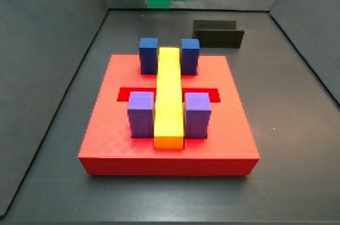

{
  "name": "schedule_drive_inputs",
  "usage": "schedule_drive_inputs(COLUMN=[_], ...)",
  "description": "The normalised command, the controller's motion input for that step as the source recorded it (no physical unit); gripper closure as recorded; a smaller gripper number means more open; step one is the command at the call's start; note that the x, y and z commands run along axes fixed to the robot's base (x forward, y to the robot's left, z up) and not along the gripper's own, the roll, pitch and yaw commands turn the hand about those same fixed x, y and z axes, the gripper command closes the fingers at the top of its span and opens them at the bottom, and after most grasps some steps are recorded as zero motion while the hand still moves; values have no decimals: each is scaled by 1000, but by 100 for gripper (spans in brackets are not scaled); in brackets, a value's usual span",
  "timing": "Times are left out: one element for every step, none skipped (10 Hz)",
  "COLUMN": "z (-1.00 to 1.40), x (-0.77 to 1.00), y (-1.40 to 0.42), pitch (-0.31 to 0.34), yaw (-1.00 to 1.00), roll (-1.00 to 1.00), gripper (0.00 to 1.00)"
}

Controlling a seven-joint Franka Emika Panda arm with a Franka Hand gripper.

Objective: Pick up the green object. Move up. Place the green object on the fixture. Regrasp the green object. Move to above the board. Insert the green object.
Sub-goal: Place the green object on the fixture.

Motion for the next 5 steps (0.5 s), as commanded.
schedule_drive_inputs(z=[123, 103, 80, 46, 140], x=[294, 237, 203, 183, 180], y=[0, 0, 0, 0, 0], pitch=[-260, -300, -331, -326, -240], yaw=[-100, -120, -123, -120, -94], roll=[-983, -1000, -1000, -1000, -820], gripper=[100, 100, 100, 100, 100])
